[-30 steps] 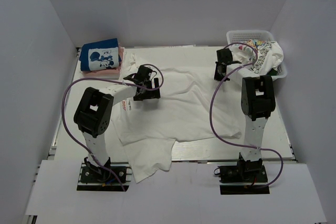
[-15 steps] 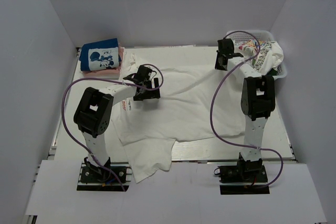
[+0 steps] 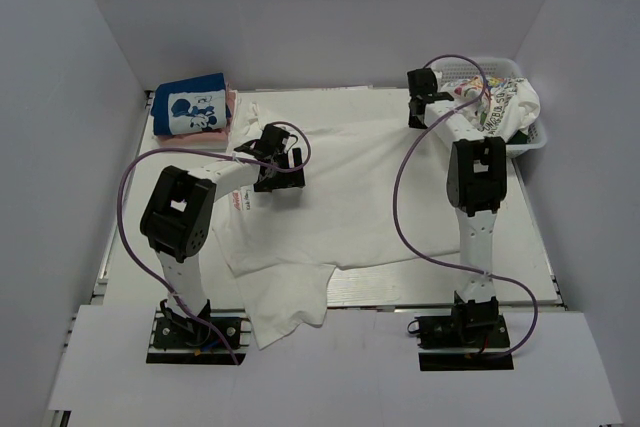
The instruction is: Fold and stack the t-shirts
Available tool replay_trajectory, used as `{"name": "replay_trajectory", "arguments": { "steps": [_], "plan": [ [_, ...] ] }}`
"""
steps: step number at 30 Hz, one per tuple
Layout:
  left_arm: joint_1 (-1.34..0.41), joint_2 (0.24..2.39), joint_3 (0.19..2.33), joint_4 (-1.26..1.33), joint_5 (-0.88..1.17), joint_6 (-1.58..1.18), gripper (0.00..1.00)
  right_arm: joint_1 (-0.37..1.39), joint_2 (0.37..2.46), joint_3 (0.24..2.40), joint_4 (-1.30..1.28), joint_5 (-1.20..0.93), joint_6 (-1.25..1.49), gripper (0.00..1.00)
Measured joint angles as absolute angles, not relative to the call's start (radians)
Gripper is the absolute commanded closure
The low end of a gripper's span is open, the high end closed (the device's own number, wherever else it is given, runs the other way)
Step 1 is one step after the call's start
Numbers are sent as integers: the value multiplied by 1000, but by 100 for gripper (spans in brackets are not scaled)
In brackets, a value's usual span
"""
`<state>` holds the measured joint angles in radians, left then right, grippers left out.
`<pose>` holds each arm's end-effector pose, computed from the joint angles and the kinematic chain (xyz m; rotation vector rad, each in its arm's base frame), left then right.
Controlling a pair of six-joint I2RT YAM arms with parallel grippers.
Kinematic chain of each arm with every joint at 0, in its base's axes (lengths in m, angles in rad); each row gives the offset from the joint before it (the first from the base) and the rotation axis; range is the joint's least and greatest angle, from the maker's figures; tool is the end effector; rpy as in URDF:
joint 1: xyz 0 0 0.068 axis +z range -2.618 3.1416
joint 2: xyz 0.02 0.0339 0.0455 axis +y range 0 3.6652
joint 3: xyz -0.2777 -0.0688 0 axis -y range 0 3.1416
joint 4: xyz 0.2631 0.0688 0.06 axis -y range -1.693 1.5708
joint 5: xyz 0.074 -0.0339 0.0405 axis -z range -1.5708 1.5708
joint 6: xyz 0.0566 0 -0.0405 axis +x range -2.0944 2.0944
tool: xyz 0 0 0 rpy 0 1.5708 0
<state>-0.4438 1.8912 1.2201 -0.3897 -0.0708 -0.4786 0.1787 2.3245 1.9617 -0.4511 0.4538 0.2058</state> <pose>0.3761 -0.1744 0.1466 -0.0704 2.6445 -0.2230 0.5585 0.0757 0.1879 0.2420 2.2946 -0.3461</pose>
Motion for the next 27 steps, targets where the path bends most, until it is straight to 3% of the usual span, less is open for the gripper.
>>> {"name": "replay_trajectory", "arguments": {
  "steps": [5,8,13,17,27],
  "plan": [
    [-441,1893,1232,-406,-66,-476,0,193,2291,1935,-465,433,184,42],
    [-442,1891,1236,-416,-62,-467,0,213,2192,1840,-442,375,176,11],
    [-437,1889,1267,-427,-43,-452,0,254,2048,1754,-401,248,188,10],
    [-433,1924,1417,-451,-45,-439,0,268,2014,1708,-367,195,232,10],
    [-421,2252,1812,-446,-86,-414,0,228,2013,1478,-397,204,321,10]
  ]
}}
